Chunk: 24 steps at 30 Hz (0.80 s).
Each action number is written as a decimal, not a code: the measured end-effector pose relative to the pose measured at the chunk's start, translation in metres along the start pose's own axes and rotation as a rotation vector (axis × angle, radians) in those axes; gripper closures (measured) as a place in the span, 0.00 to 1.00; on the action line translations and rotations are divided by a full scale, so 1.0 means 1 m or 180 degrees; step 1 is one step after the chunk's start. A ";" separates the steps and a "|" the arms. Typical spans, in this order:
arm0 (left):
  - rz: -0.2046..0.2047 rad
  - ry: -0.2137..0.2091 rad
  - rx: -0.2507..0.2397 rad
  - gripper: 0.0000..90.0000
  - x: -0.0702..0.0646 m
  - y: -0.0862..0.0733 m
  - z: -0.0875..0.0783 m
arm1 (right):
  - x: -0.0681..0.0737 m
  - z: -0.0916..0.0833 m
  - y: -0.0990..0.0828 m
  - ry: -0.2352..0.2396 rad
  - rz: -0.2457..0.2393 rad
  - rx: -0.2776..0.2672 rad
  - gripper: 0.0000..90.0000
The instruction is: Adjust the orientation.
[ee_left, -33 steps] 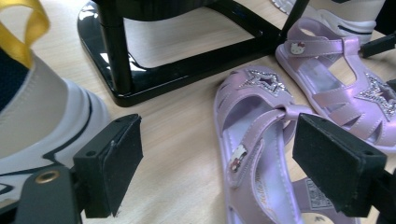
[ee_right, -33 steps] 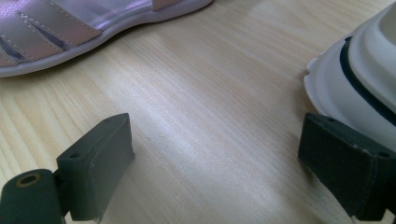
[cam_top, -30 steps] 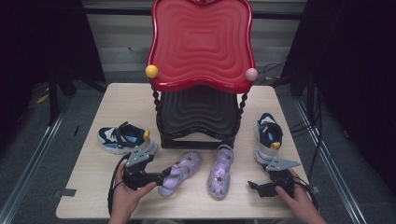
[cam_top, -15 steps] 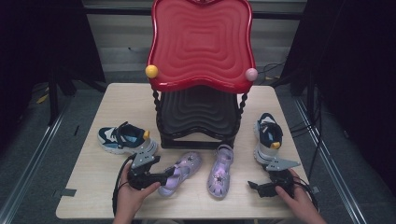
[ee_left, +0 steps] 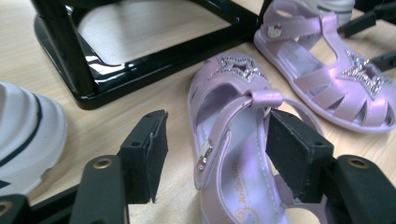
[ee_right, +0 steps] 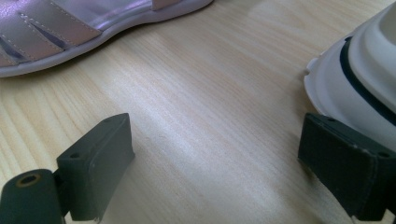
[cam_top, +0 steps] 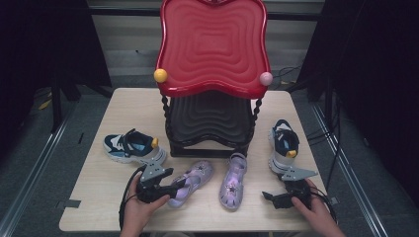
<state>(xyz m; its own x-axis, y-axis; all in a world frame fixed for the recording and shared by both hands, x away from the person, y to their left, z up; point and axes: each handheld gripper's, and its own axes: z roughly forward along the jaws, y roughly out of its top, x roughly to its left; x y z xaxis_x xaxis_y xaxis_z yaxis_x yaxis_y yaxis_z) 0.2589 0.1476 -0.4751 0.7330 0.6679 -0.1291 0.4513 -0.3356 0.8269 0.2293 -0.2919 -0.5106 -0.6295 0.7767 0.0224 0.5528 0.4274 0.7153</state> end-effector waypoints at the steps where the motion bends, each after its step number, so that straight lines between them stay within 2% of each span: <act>1: 0.0012 0.0008 0.0024 0.44 0.000 0.000 0.001 | 0.000 0.000 0.000 0.0000 -0.0001 -0.0001 0.10; 5: 0.0017 0.0013 0.0076 0.48 0.001 -0.003 0.004 | 0.000 0.000 0.000 -0.0003 -0.0001 0.0002 0.10; 8: 0.0053 -0.0006 0.0053 0.50 0.003 -0.002 0.004 | 0.001 0.000 0.000 -0.0006 0.0011 0.0002 0.10; 9: 0.0025 -0.0014 0.0024 0.51 0.002 -0.002 0.005 | 0.001 0.000 0.000 -0.0006 0.0010 0.0004 0.10; 21: 0.0187 -0.0010 0.0046 0.57 -0.001 -0.003 0.012 | 0.001 -0.001 -0.001 -0.0007 0.0006 0.0002 0.11; 24: 0.0152 -0.0035 0.0039 0.60 -0.002 -0.003 0.013 | 0.001 -0.001 -0.001 -0.0007 0.0007 0.0004 0.11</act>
<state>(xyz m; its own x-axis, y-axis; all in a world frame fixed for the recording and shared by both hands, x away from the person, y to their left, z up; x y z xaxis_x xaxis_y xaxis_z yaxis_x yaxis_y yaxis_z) 0.2630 0.1389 -0.4851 0.7594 0.6435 -0.0955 0.4218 -0.3752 0.8254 0.2283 -0.2920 -0.5105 -0.6272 0.7785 0.0224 0.5548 0.4263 0.7145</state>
